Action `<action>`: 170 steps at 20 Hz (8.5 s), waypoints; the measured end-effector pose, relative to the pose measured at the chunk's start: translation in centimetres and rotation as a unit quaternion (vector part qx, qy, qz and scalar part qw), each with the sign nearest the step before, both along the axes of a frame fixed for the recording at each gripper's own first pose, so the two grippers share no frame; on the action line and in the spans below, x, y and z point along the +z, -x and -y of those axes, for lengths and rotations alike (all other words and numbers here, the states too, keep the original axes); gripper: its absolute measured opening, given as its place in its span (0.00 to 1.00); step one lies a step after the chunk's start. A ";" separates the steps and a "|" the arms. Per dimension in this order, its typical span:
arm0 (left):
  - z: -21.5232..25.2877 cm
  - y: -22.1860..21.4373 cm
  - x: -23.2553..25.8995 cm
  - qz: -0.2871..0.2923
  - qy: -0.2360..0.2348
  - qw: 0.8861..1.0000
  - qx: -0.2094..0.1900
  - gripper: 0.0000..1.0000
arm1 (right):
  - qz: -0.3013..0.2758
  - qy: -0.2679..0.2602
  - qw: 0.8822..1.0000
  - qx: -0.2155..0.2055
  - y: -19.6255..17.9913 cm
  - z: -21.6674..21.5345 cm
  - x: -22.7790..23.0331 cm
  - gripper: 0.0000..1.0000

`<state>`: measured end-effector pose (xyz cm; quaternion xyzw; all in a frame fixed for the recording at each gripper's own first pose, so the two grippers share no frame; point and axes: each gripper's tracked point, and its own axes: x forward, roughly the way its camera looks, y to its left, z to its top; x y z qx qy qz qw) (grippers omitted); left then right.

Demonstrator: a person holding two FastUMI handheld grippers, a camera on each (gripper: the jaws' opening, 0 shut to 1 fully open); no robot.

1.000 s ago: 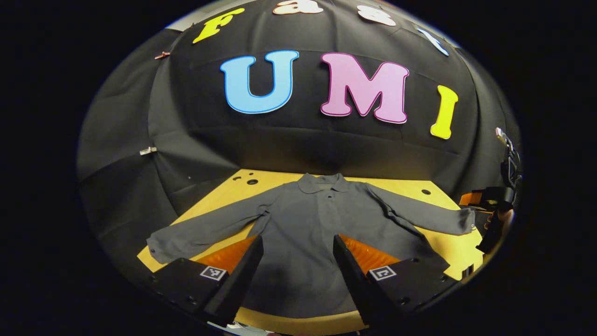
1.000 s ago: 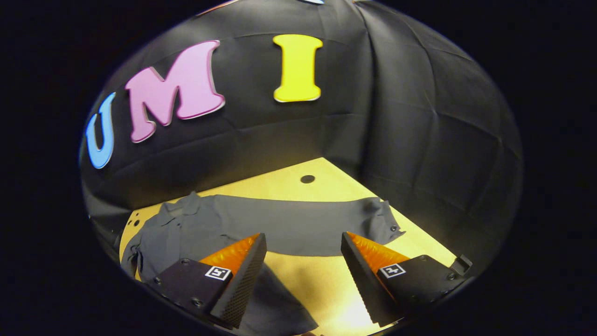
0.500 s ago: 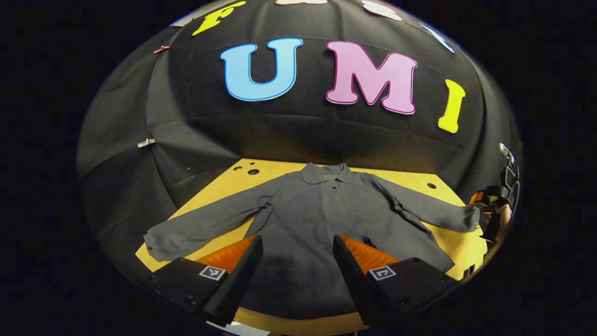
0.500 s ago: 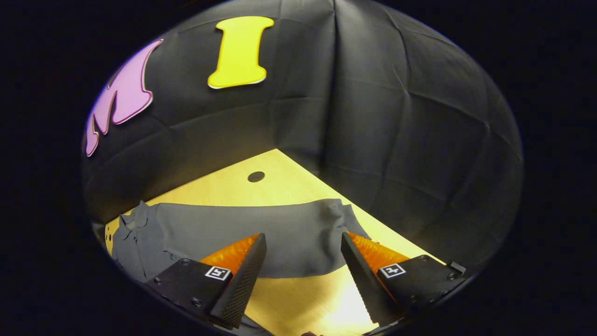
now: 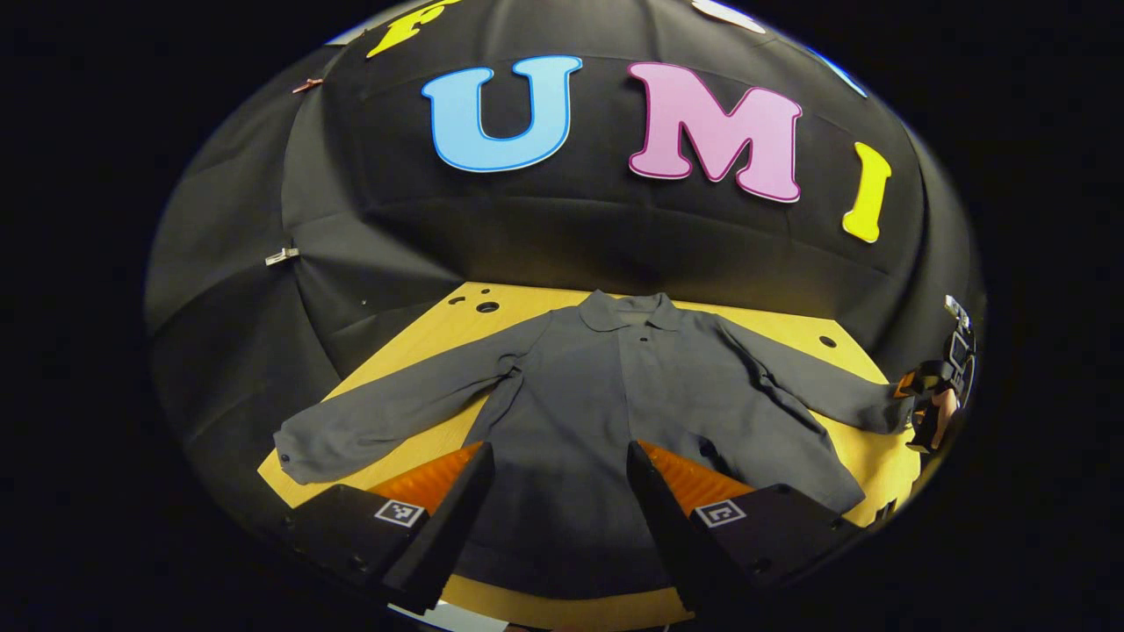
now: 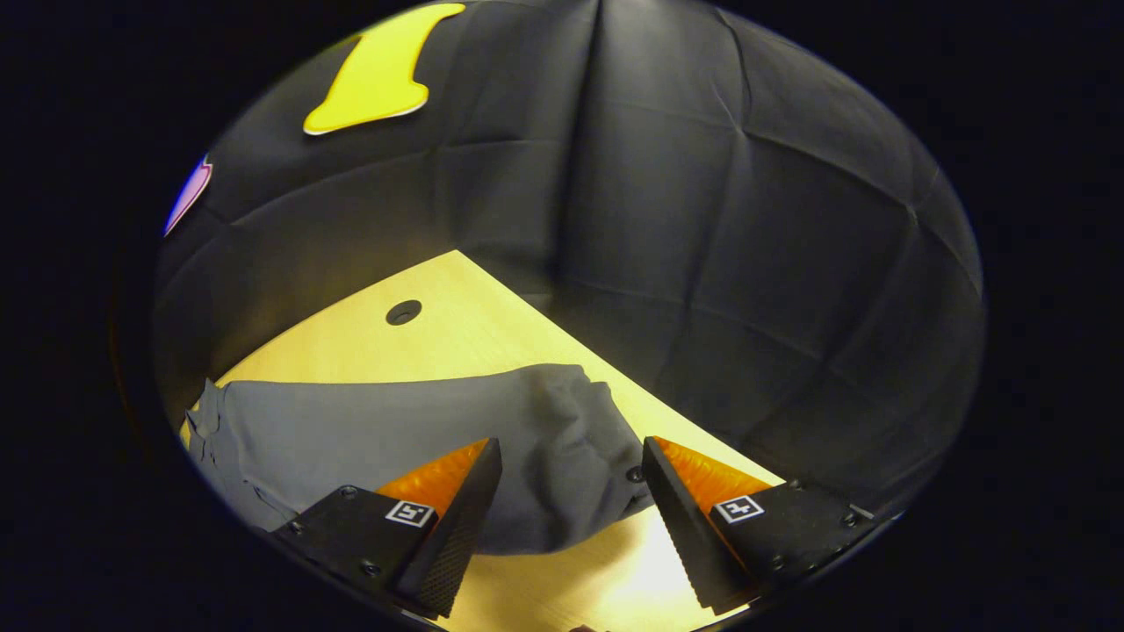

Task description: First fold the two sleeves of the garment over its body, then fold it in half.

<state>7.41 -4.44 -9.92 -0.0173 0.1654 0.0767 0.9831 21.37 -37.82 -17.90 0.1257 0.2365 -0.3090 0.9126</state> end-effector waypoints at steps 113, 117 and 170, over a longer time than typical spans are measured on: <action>-38.2 -0.4 -13.3 -0.067 0.135 0.951 0.268 0.96 | 0.014 0.037 0.957 0.288 12.4 -33.3 12.8 0.99; -37.7 -1.4 -14.1 -0.088 0.122 0.949 0.277 0.95 | 0.016 0.033 0.961 0.273 14.6 -31.3 12.5 0.99; 16.8 -23.4 6.1 -0.019 -0.011 0.972 -0.234 0.05 | -0.023 -0.047 0.951 0.304 21.5 -23.4 4.0 0.99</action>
